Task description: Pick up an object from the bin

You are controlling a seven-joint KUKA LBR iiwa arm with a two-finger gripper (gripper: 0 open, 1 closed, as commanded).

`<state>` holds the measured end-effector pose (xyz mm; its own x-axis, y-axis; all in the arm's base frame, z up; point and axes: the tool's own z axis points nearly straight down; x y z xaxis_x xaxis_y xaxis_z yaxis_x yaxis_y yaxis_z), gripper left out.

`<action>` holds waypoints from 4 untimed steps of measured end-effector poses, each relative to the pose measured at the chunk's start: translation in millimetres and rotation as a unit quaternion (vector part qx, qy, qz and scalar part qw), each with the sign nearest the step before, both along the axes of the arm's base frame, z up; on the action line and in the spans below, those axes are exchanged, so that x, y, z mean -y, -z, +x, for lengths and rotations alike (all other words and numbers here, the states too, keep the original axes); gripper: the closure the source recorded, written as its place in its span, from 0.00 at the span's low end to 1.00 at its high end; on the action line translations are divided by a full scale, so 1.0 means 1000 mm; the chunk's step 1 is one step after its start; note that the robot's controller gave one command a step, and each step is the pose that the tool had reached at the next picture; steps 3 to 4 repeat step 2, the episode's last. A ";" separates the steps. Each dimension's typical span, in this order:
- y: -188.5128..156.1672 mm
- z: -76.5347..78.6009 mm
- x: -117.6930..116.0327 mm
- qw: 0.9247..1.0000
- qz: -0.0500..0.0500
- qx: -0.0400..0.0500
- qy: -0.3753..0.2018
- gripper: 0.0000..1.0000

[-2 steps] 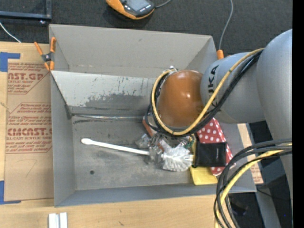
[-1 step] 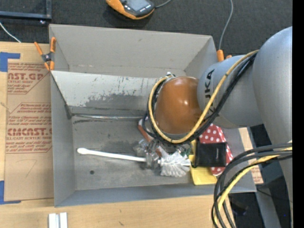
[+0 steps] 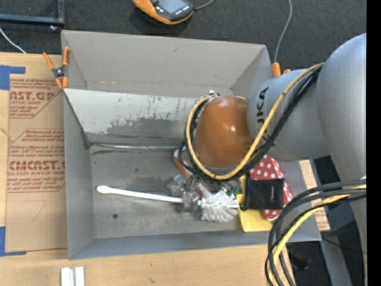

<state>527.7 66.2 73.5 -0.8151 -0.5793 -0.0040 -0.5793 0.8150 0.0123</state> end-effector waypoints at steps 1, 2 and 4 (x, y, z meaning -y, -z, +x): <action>0.003 0.012 -0.038 1.000 0.000 0.000 0.028 1.00; -0.142 -0.002 -0.019 1.000 0.001 0.000 0.014 1.00; -0.142 -0.002 -0.019 1.000 0.001 0.000 0.014 1.00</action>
Offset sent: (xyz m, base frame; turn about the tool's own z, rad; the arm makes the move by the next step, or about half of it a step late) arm -0.0026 0.0185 0.1422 0.0276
